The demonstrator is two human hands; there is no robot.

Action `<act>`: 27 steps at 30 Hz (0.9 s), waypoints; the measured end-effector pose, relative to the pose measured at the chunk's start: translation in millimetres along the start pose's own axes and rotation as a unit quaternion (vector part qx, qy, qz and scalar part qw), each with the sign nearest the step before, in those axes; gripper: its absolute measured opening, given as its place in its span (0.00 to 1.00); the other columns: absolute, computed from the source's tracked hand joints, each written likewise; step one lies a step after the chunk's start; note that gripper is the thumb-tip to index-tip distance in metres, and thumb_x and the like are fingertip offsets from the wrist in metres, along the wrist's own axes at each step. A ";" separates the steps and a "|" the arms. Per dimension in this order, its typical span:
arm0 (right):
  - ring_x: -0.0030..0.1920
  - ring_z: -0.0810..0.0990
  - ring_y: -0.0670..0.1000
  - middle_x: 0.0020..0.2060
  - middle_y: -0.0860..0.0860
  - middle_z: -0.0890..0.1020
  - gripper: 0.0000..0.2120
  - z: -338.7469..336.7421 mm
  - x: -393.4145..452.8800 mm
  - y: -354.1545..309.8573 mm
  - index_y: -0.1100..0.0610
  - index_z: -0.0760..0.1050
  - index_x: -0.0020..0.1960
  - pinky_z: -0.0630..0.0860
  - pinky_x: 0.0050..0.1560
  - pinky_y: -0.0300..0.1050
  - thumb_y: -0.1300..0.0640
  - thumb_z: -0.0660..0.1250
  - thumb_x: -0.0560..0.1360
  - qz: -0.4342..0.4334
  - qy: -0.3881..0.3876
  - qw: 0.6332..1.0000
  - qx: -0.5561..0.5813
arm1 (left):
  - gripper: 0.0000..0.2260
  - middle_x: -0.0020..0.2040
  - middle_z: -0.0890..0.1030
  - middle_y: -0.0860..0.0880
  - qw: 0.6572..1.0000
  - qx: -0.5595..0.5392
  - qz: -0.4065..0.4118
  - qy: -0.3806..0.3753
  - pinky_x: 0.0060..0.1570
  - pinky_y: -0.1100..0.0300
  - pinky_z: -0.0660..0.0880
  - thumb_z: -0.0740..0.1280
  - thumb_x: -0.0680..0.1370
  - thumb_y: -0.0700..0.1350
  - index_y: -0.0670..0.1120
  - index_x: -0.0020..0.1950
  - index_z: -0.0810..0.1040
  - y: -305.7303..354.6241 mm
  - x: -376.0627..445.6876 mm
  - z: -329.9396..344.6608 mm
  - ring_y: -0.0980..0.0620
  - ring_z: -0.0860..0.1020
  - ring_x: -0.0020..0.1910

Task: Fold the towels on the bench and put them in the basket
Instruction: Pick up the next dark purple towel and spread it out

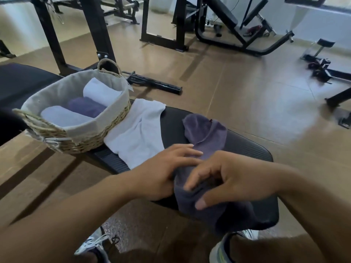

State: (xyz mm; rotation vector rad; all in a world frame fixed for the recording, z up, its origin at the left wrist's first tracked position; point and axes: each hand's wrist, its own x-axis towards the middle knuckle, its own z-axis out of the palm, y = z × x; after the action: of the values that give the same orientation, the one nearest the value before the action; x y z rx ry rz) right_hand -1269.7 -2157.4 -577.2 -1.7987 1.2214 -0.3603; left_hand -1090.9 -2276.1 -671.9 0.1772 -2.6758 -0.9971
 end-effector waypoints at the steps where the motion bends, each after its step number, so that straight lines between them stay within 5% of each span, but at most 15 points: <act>1: 0.49 0.80 0.32 0.44 0.30 0.82 0.13 -1.9 -5.0 -1.9 0.50 0.83 0.54 0.71 0.53 0.27 0.63 0.77 0.73 0.005 -0.014 1.000 -0.006 | 0.23 0.75 0.70 0.53 1.000 0.008 0.004 -0.013 0.75 0.53 0.61 0.73 0.75 0.44 0.53 0.70 0.77 0.4 1.3 4.8 0.55 0.59 0.79; 4: 0.49 0.84 0.38 0.47 0.38 0.86 0.13 -7.3 -17.4 -6.0 0.55 0.85 0.57 0.76 0.53 0.32 0.60 0.78 0.72 0.025 -0.076 0.997 -0.015 | 0.15 0.72 0.73 0.57 0.997 0.071 0.025 -0.028 0.75 0.55 0.60 0.73 0.75 0.43 0.53 0.61 0.83 3.5 3.9 17.0 0.59 0.57 0.79; 6: 0.49 0.85 0.41 0.48 0.42 0.87 0.13 -12.8 -22.1 -2.3 0.56 0.85 0.58 0.76 0.52 0.33 0.60 0.77 0.73 0.048 -0.109 0.993 -0.003 | 0.11 0.64 0.80 0.56 0.995 0.092 0.030 -0.007 0.71 0.57 0.65 0.72 0.73 0.40 0.50 0.54 0.84 5.8 4.7 19.7 0.59 0.67 0.74; 8: 0.46 0.84 0.41 0.47 0.43 0.87 0.10 -19.4 -24.5 10.0 0.57 0.85 0.56 0.76 0.51 0.33 0.60 0.76 0.75 0.078 -0.110 0.991 0.011 | 0.10 0.53 0.84 0.53 0.997 0.069 0.002 0.036 0.60 0.54 0.74 0.68 0.73 0.38 0.47 0.51 0.82 10.5 6.7 18.7 0.54 0.78 0.61; 11: 0.43 0.85 0.41 0.43 0.44 0.87 0.07 -34.5 -27.4 39.6 0.50 0.85 0.52 0.77 0.48 0.38 0.55 0.77 0.74 0.159 -0.008 0.984 -0.082 | 0.07 0.38 0.82 0.54 0.987 -0.030 -0.087 0.130 0.40 0.50 0.76 0.63 0.76 0.40 0.51 0.46 0.78 21.4 11.3 13.0 0.54 0.79 0.38; 14: 0.39 0.82 0.40 0.41 0.41 0.85 0.25 -40.4 -27.2 58.8 0.39 0.74 0.60 0.76 0.42 0.39 0.48 0.81 0.67 0.231 0.088 0.958 -0.144 | 0.07 0.35 0.82 0.53 0.971 -0.074 -0.116 0.194 0.34 0.54 0.75 0.66 0.80 0.43 0.51 0.43 0.81 33.8 14.5 13.6 0.54 0.80 0.34; 16: 0.41 0.83 0.43 0.43 0.44 0.84 0.35 -36.6 -23.6 59.9 0.34 0.68 0.67 0.79 0.44 0.40 0.45 0.81 0.67 0.214 0.043 0.972 -0.086 | 0.10 0.32 0.82 0.50 0.964 -0.106 -0.139 0.200 0.33 0.56 0.73 0.68 0.81 0.44 0.47 0.40 0.82 41.3 18.4 15.6 0.55 0.78 0.31; 19: 0.46 0.84 0.47 0.45 0.48 0.86 0.14 -28.9 -20.8 57.7 0.43 0.80 0.56 0.80 0.52 0.50 0.48 0.78 0.72 0.160 0.014 0.982 -0.098 | 0.20 0.26 0.79 0.53 0.956 -0.127 -0.218 0.150 0.29 0.65 0.68 0.65 0.82 0.49 0.51 0.29 0.80 43.3 25.9 15.0 0.61 0.73 0.26; 21: 0.44 0.84 0.43 0.41 0.45 0.86 0.04 -33.4 -22.2 63.3 0.46 0.83 0.46 0.79 0.51 0.48 0.53 0.77 0.74 0.160 0.107 0.974 -0.122 | 0.24 0.25 0.79 0.57 0.948 -0.142 -0.274 0.075 0.30 0.71 0.68 0.63 0.82 0.54 0.56 0.25 0.79 38.9 27.5 14.4 0.63 0.75 0.26; 23: 0.45 0.84 0.46 0.40 0.45 0.86 0.03 -38.7 -23.1 73.9 0.48 0.83 0.45 0.80 0.54 0.51 0.55 0.75 0.74 0.172 0.252 0.946 -0.111 | 0.16 0.32 0.84 0.57 0.945 -0.168 -0.282 0.006 0.36 0.71 0.72 0.68 0.79 0.57 0.56 0.32 0.82 31.6 25.3 16.6 0.63 0.80 0.34; 25: 0.45 0.85 0.48 0.40 0.46 0.87 0.02 -42.7 -23.4 81.4 0.49 0.83 0.45 0.81 0.52 0.49 0.56 0.74 0.75 0.172 0.398 0.899 -0.069 | 0.09 0.42 0.86 0.53 0.951 -0.154 -0.267 -0.028 0.46 0.63 0.79 0.74 0.75 0.56 0.51 0.45 0.85 22.0 22.0 20.1 0.58 0.83 0.44; 27: 0.43 0.84 0.46 0.41 0.46 0.86 0.04 -46.4 -24.3 85.4 0.49 0.81 0.45 0.77 0.45 0.43 0.57 0.72 0.76 0.175 0.511 0.840 -0.042 | 0.09 0.43 0.86 0.52 0.966 -0.099 -0.238 -0.011 0.46 0.55 0.78 0.76 0.74 0.52 0.48 0.47 0.83 12.7 20.7 23.7 0.55 0.82 0.44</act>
State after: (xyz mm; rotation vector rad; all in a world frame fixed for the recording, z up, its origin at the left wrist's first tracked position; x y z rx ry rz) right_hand -1361.9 -2169.4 -614.5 -1.3717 2.2775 -1.1522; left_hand -1118.0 -2256.2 -676.2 0.7991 -2.5830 -1.3980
